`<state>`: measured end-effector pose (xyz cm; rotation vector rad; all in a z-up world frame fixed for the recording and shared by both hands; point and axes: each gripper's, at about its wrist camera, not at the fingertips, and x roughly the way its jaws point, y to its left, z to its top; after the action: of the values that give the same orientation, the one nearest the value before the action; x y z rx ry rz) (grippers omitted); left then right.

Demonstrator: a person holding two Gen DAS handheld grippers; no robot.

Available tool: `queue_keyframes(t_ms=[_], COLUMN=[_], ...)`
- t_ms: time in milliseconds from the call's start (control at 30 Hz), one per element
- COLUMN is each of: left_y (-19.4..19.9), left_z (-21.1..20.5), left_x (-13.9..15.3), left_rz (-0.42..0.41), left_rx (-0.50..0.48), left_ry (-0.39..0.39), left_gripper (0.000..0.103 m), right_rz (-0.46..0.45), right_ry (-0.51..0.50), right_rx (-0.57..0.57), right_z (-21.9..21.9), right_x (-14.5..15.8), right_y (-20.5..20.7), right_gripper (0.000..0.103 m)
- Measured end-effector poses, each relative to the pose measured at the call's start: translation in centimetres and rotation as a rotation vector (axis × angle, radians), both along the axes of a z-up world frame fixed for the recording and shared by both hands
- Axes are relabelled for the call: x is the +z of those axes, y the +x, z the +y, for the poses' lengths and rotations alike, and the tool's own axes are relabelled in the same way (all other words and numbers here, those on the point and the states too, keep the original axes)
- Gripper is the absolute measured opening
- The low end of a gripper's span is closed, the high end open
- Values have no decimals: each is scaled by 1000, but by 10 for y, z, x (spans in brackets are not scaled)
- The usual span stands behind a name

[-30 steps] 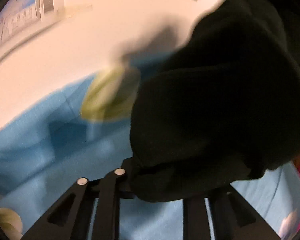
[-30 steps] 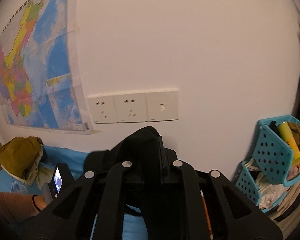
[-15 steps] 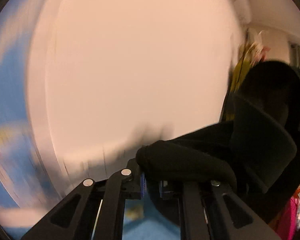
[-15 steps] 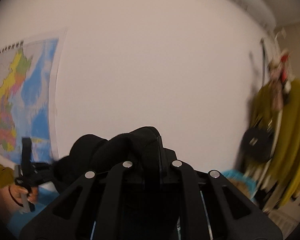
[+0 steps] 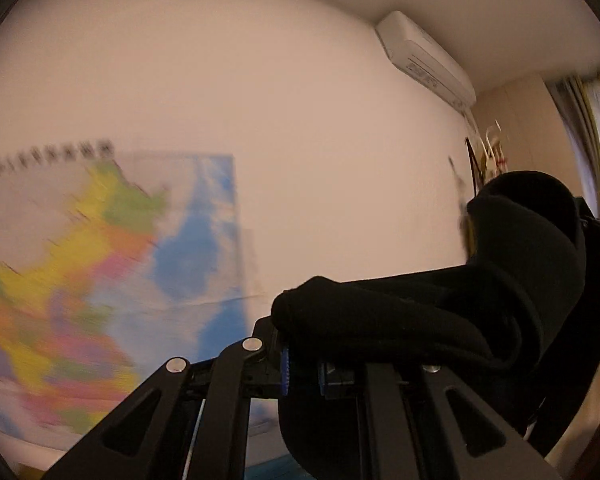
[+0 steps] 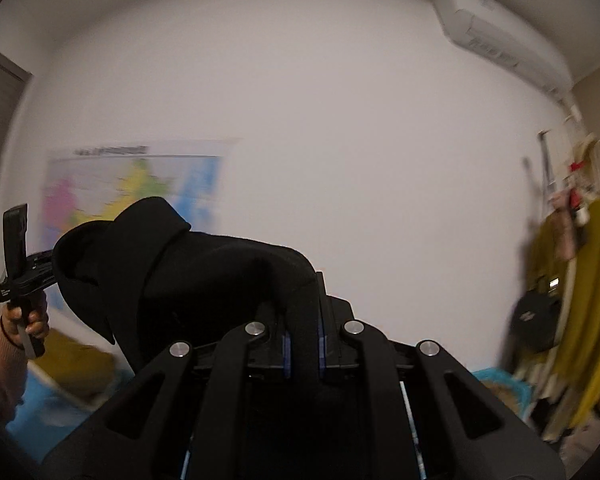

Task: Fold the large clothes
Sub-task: 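Lift the black garment high with both grippers and shake it out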

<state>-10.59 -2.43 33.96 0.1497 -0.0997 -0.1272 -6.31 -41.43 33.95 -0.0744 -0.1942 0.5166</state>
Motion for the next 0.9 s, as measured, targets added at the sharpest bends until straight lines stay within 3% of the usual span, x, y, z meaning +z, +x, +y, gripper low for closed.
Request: queue_keyframes(t_ms=[167,233,333,433,567,733,800,900], left_y=[-68,-75,-49,7,103,187,201,216], left_z=[13,19,42,76,128,168,182,211], left_x=[-6,-21,-56,-102,-204,-329,-344,-343], left_rz=[24,55,215,410,665,903,943,1003], left_rx=[174,236,298,355,441,493,488,449], left_ry=[91,127,115,65,20,-30,-77,-202], left_gripper=[9,9,9,9,9,9,9,10], right_rz=[39,64,187,311,563,804,871,926], right_ry=[-10,-26,-63,-121,-190,-331,-296,-201], right_rx=[193,253,334,366,364,299,295,314], right_z=[24,42,83,134,206,269,269,260], right_x=[-23,-37,-63,-100,-182,-286,-305,-302], right_y=[-10,2,55,120,228,313,330,353], right_gripper=[8,9,9,9,9,9,9,9])
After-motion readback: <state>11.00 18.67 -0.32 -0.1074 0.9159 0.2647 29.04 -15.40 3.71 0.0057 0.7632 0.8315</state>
